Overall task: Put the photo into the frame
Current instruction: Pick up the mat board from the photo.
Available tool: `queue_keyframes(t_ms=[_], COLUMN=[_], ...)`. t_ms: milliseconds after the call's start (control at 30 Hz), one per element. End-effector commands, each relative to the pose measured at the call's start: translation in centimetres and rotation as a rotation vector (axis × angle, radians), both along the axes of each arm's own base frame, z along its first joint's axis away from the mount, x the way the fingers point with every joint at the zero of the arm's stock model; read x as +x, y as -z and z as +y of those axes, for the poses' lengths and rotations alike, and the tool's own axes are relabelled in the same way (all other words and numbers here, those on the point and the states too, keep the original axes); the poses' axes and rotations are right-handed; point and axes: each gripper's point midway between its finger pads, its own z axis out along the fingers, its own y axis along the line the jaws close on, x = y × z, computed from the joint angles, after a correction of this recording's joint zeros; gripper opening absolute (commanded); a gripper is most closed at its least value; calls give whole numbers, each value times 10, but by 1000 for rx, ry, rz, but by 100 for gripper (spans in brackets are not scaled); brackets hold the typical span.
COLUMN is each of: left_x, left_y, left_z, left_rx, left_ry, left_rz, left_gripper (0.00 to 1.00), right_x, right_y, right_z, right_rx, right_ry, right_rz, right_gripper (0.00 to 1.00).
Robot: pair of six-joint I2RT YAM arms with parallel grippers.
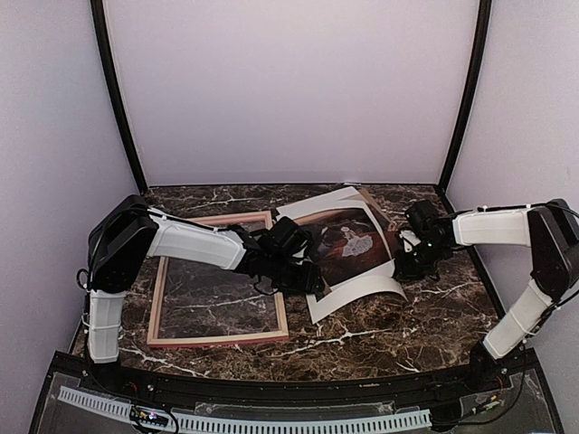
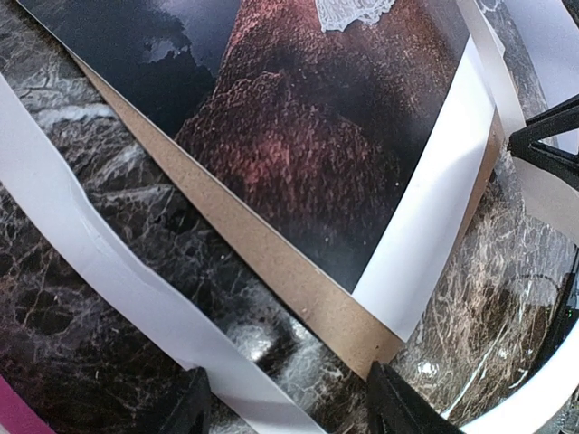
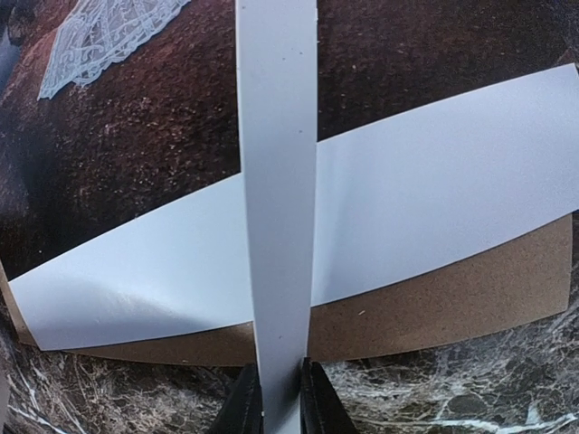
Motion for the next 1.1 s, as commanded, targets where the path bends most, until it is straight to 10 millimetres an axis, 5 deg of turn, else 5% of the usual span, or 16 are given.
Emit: queue_keyframes(t_ms=[0,367,767,1067], left_x=[-7,3,22,26], left_y=[9,-37,-88,-117], left_z=[15,11,34,12], left_rx=[52,-23,-162,-441], left_ry=[8,29,2,58], left_rz=[23,-72,-125,-37], left_gripper=[62,73,83,79], right_x=[5,6,11,9], right_y=[-7,-13,-35,-38], right_z=[-5,-9,-3,5], right_rx=[-50,-68,-20,5], right_ry=[6,6,-6,-2], right_rz=[-19,-36,-77,-98], right_gripper=[15,10,7,7])
